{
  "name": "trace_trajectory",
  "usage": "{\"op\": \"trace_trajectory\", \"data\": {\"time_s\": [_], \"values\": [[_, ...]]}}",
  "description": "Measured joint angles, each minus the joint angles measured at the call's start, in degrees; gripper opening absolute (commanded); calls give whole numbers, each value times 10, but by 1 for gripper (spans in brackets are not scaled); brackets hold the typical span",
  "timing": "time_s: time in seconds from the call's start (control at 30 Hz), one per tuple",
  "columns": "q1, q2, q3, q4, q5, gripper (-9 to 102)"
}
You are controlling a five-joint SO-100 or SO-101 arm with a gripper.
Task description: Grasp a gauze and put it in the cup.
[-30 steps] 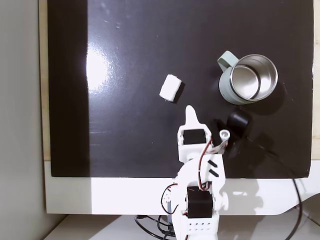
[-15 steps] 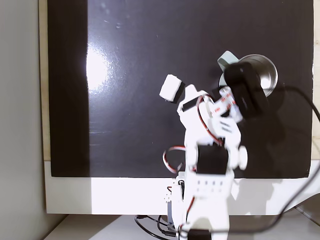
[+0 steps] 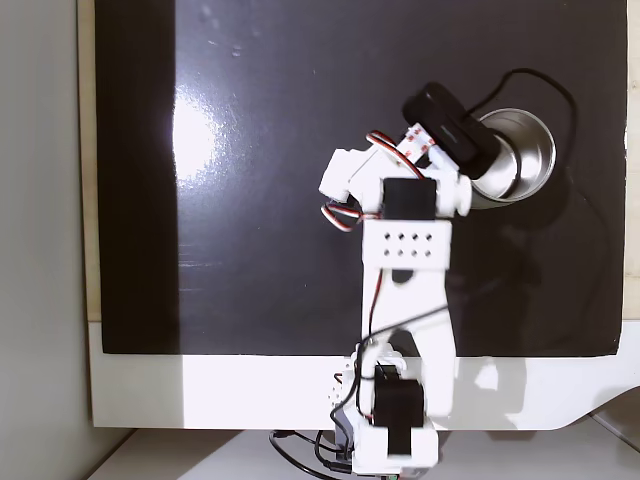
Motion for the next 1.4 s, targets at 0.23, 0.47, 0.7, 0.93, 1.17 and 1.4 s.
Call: {"op": "trace_trajectory", "data": {"time_s": [0.23, 0.47, 0.7, 0.93, 1.17, 1.4], "values": [[-52, -67, 0, -23, 1, 31], [-83, -133, 4, -61, 21, 31], [-91, -178, 4, -86, 40, 30], [-96, -200, 4, -99, 48, 27], [-99, -214, 4, -108, 56, 0], [-100, -214, 4, -110, 69, 0]]}}
